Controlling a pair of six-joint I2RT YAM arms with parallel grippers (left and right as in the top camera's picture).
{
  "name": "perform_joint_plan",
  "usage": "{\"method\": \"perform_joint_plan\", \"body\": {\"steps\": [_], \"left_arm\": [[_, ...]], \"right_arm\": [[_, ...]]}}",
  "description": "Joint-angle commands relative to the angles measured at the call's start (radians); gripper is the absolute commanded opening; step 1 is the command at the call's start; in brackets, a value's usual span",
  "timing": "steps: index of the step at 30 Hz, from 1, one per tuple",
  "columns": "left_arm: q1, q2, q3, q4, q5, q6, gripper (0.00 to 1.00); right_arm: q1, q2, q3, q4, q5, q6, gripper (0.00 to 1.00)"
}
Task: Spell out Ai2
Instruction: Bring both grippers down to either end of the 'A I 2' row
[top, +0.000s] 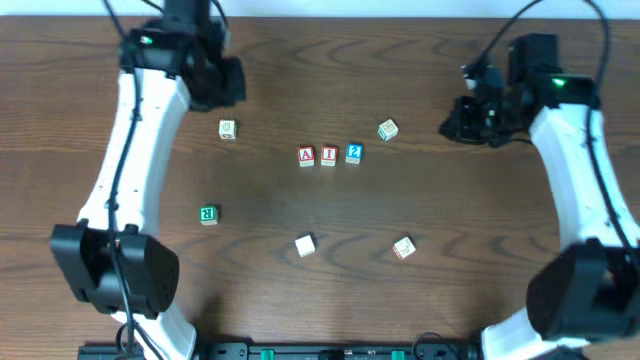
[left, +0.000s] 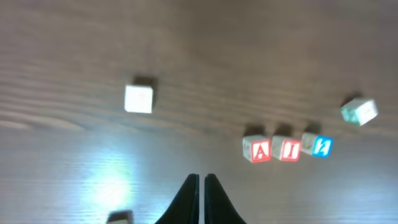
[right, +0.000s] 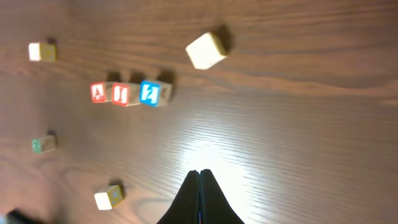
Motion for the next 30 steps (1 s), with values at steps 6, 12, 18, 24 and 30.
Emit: {"method": "perform_joint_plan", "body": {"steps": [6,12,18,24,30], "left_arm": [[-0.096,0.009,-0.267,0.177,0.043,-0.135,0.06],[-0.164,0.009,-0.406,0.374,0.085,-0.198,0.06],[-0.177,0.010,-0.473,0.438,-0.024,-0.319,0.06],[-0.180,0.010,-0.493,0.446,-0.023,-0.359,0.06],[-0.180,0.036,-0.515,0.448,0.016,-0.383,0.06]], "right_arm": [[0.125,0.135,0.004,0.041,-0.096,0.002,0.02],[0.135,0.232,0.004,0.064,-0.100,0.011,0.02],[0.139,0.277,0.004,0.078,-0.103,0.023,0.02],[0.177,0.294,0.004,0.120,-0.058,0.047,0.02],[0.232,0.295,0.004,0.164,0.030,0.076,0.02]]}}
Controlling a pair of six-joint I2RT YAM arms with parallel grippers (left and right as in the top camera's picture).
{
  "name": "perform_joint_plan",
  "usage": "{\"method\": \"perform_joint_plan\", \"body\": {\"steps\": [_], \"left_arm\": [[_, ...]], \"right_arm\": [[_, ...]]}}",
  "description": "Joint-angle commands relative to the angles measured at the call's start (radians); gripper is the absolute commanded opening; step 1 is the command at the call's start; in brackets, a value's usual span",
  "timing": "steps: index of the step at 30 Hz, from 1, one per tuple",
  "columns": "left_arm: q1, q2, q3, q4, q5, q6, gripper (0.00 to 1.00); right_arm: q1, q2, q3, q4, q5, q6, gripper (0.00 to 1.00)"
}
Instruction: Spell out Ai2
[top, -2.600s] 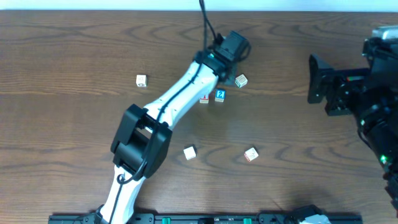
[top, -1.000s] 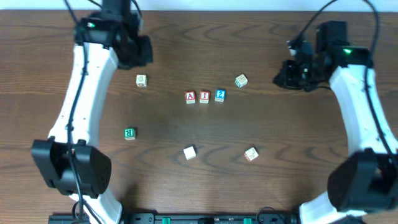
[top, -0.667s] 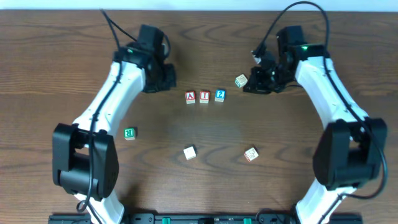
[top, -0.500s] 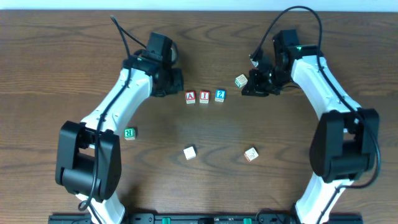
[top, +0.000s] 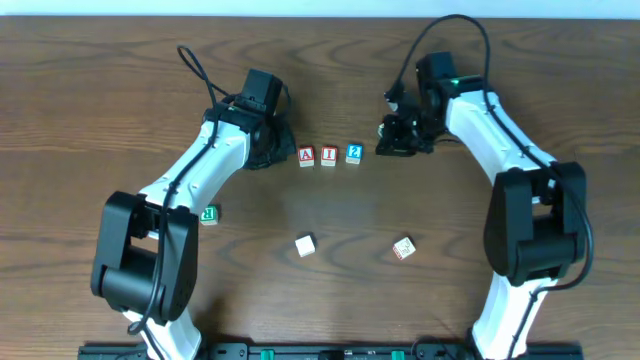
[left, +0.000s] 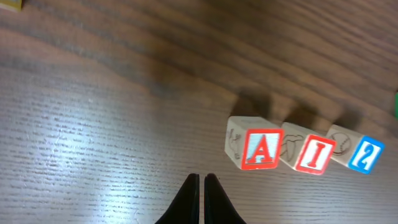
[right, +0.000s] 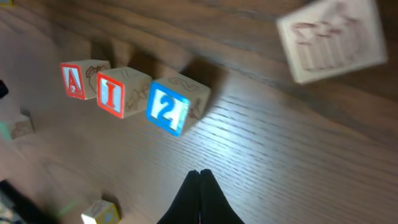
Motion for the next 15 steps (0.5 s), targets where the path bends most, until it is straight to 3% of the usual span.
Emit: {"method": "perform_joint_plan", "body": {"steps": [1,15], "left_arm": [[-0.003,0.035,-0.013,0.000,0.016,-0.029,0.06],[-0.005,0.100,-0.013,0.054,0.080,-0.056,0.06]], "right_arm": [[0.029,0.006,0.003,0.016,0.060,0.032,0.02],[0.032,0.061,0.003,0.023,0.061,0.072,0.02]]}}
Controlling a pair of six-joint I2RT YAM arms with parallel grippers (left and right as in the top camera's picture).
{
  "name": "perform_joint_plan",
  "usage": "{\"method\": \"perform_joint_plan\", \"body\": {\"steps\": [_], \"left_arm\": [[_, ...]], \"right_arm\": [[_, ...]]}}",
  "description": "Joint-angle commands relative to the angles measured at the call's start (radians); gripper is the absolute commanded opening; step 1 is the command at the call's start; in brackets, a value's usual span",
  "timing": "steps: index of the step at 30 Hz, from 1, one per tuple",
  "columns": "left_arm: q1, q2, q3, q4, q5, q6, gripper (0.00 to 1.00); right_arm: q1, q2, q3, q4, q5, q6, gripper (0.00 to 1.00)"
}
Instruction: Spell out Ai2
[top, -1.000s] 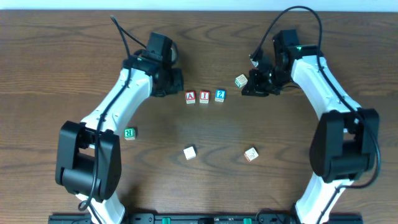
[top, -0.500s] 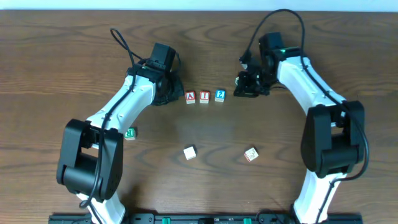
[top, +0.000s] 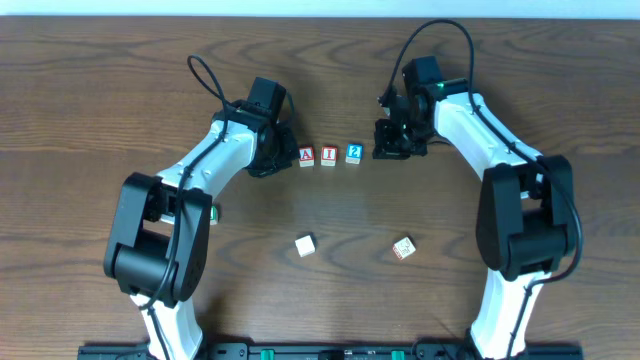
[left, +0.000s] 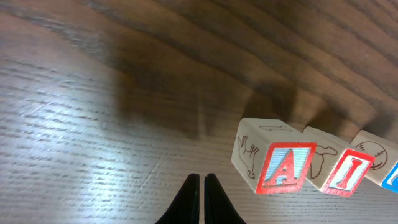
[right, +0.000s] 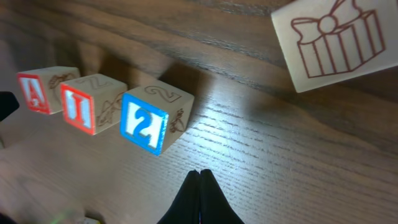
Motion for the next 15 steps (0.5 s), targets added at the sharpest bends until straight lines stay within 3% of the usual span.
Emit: {"method": "perform_joint_plan", "body": {"steps": [1,15], "left_arm": [[-0.003,0.011,-0.003,0.008,0.018,-0.007,0.06],[-0.003,0.068,-0.003,0.058,0.052,-0.023,0.06]], "right_arm": [[0.004,0.016,0.003,0.005,-0.006,0.017,0.01],[0.004,0.029,0.003,0.047,-0.010,0.017,0.02]]}}
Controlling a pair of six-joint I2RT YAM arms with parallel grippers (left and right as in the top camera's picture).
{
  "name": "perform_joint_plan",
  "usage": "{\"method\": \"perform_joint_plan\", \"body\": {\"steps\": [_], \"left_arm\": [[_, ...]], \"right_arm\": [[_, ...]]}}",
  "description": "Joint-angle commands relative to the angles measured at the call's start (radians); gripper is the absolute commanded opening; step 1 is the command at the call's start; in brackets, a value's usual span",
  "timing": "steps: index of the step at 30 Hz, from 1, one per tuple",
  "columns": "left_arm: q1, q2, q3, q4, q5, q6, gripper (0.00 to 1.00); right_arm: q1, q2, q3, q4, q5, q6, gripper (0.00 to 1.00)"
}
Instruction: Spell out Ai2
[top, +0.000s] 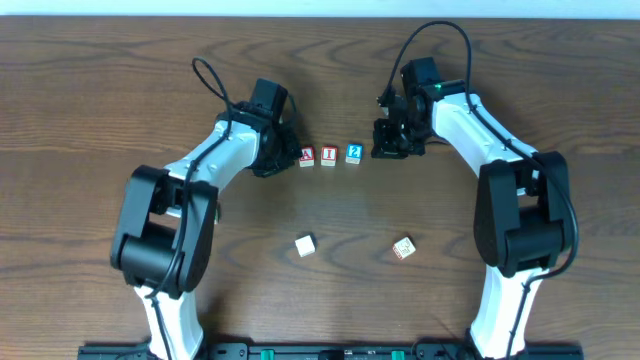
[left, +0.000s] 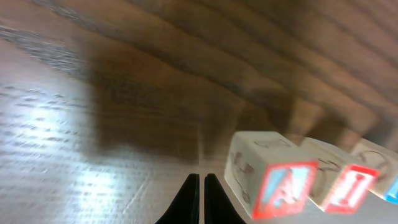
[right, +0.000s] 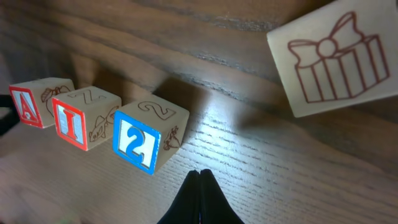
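Three wooden blocks stand in a row at mid-table: the red A (top: 306, 156), the red I (top: 328, 155) and the blue 2 (top: 353, 153). My left gripper (top: 287, 160) is shut, empty and low over the table just left of the A (left: 270, 183); its tips (left: 200, 176) are a little short of that block. Next to the A comes the I (left: 333, 180). My right gripper (top: 379, 151) is shut and empty, just right of the 2 (right: 143, 140), tips (right: 200, 172) near its corner. The I (right: 78, 121) and the A (right: 28, 102) follow.
A block with a red gift drawing (right: 336, 65) lies close beyond the right gripper. Two loose blocks lie nearer the front: a white one (top: 305, 244) and one with red marks (top: 403, 248). Both arms reach in from the sides.
The left gripper has come a little closer to the A block, which now looms larger and blurred in its view. The right gripper has barely shifted. The row of blocks has not moved.
Both grippers were shut and far back from the finished A, I, 2 row. One second later they stood on either side of it. Then they were closer and lower, and now they flank the row's two ends, still shut and empty.
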Motion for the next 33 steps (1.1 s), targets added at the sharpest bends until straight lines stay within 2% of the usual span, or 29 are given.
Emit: {"method": "perform_joint_plan", "body": {"steps": [1,22,33], "left_arm": [[-0.003,0.021,-0.003,0.013,0.018,-0.019,0.06],[-0.003,0.022,-0.003,0.082,0.013,-0.020,0.06],[-0.003,0.023,-0.003,0.095,0.010,-0.017,0.06]], "right_arm": [[0.004,0.012,0.003,0.009,-0.009,0.010,0.02],[0.006,0.060,0.003,0.045,-0.065,0.011,0.02],[0.057,0.060,0.003,0.087,-0.064,0.011,0.02]]}}
